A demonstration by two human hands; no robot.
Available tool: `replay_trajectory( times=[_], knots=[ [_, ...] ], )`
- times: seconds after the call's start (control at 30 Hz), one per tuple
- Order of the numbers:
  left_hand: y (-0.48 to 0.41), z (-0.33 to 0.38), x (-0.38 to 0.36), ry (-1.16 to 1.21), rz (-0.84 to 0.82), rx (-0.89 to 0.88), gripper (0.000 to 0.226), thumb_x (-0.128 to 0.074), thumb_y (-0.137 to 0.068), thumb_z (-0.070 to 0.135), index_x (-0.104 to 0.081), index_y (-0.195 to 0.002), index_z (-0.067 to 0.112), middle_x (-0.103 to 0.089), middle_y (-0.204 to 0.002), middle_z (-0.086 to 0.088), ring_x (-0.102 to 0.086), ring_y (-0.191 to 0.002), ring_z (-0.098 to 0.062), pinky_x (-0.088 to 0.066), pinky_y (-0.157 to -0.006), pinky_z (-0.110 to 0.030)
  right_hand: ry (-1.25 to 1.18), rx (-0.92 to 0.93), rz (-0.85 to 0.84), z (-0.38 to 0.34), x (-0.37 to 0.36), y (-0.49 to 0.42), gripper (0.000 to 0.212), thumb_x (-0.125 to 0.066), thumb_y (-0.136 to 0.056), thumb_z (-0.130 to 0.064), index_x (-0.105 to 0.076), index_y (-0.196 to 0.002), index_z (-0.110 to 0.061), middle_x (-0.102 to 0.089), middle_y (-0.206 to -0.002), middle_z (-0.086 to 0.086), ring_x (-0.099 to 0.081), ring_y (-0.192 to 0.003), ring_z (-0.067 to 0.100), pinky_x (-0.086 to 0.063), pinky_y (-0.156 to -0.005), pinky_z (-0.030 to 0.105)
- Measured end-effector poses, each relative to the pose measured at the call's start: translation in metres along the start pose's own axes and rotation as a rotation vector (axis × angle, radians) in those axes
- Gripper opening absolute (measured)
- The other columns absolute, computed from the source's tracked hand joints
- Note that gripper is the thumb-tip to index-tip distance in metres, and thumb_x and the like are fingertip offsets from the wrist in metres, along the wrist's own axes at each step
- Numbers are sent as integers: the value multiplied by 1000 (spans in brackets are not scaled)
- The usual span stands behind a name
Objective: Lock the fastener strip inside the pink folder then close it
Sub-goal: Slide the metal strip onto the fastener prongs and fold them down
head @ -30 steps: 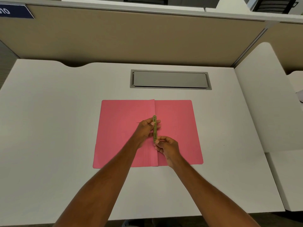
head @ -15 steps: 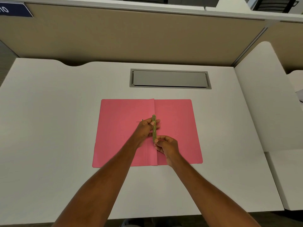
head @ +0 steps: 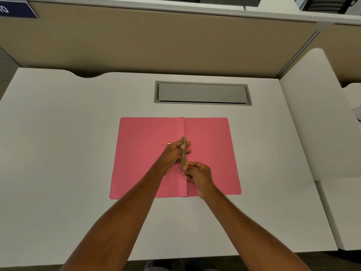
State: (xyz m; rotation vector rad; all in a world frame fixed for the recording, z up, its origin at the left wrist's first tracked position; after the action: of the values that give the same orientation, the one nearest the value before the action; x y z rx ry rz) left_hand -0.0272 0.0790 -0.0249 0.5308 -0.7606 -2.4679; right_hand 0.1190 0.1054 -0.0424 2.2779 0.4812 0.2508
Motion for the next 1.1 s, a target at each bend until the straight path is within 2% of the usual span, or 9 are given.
replay_trajectory(
  times=[0.13, 0.33, 0.5, 0.57, 0.63, 0.77, 0.83, 1.0, 1.1],
  knots=[
    [-1, 0, 2, -19, 5, -14, 39, -50, -114, 16, -60, -152, 14, -69, -151, 0, -68, -136, -25, -58, -91, -37, -12, -12, 10, 2, 0, 1, 17, -73, -90, 9, -80, -101, -2, -82, -100, 23, -74, -83, 27, -64, -88, 45],
    [-1, -3, 4, -34, 1, -20, 41, -47, -115, 12, -58, -153, 11, -67, -153, -4, -66, -138, -27, -59, -91, -33, -1, -10, 14, 3, 2, 1, 18, -73, -91, 8, -81, -93, -8, -82, -97, 20, -75, -82, 25, -65, -73, 33],
    [-3, -4, 3, -63, -1, -9, 41, -45, -115, 14, -57, -155, 10, -68, -151, -3, -67, -138, -26, -52, -115, -51, 25, 4, 6, 2, 0, 0, 17, -73, -90, 7, -81, -99, -5, -83, -96, 18, -75, -80, 24, -66, -76, 36],
    [-4, -4, 2, -55, 4, -8, 42, -44, -116, 14, -56, -156, 11, -68, -151, -2, -67, -138, -26, -50, -117, -52, 22, 4, 4, 2, -1, 0, 17, -73, -90, 8, -81, -100, -3, -83, -96, 19, -74, -79, 24, -65, -74, 34],
    [-3, -4, 1, -55, 4, -10, 41, -44, -116, 13, -57, -155, 11, -68, -152, -2, -67, -138, -26, -52, -114, -50, 23, -4, 11, 2, -1, 0, 17, -73, -89, 8, -81, -98, -4, -83, -95, 19, -73, -77, 23, -64, -71, 33],
    [-2, -2, 1, -56, 8, -11, 41, -44, -115, 8, -59, -152, 10, -70, -149, -3, -69, -136, -25, -57, -91, -33, 46, -23, 38, 4, 0, 0, 18, -71, -90, 7, -82, -91, -8, -83, -91, 18, -73, -74, 21, -64, -67, 32],
    [-2, -2, 1, -56, 17, -12, 41, -46, -114, 5, -59, -152, 8, -72, -146, -6, -71, -130, -26, -57, -91, -34, 64, -27, 48, 3, 0, 0, 17, -71, -90, 6, -82, -92, -7, -83, -91, 19, -72, -73, 21, -63, -65, 32],
    [-2, -4, 4, -84, 88, -17, 41, -54, -111, 3, -60, -151, 6, -77, -130, -17, -74, -95, -22, -64, -87, -36, 88, -20, 75, 3, -2, -1, 14, -71, -90, 5, -81, -94, -4, -81, -91, 23, -68, -68, 22, -61, -61, 32],
    [0, -1, 6, -387, 202, -143, 35, -64, -104, 6, -71, -138, 12, -75, -107, -11, -64, -93, -21, -61, -92, -45, 79, -19, 83, 3, -3, -1, 11, -73, -90, 4, -80, -94, -4, -80, -87, 22, -67, -69, 25, -59, -61, 34]
  ],
)
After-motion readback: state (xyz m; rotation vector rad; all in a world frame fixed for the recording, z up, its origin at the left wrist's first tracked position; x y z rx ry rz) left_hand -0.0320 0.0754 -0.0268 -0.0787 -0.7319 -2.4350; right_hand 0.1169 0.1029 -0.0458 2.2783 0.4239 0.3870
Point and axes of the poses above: each hand's wrist, its own y-axis away from the middle knuckle, its own x-axis out of the back of the hand, z = x × y, the point moved 3 cm from there along -y, towards the middle knuckle
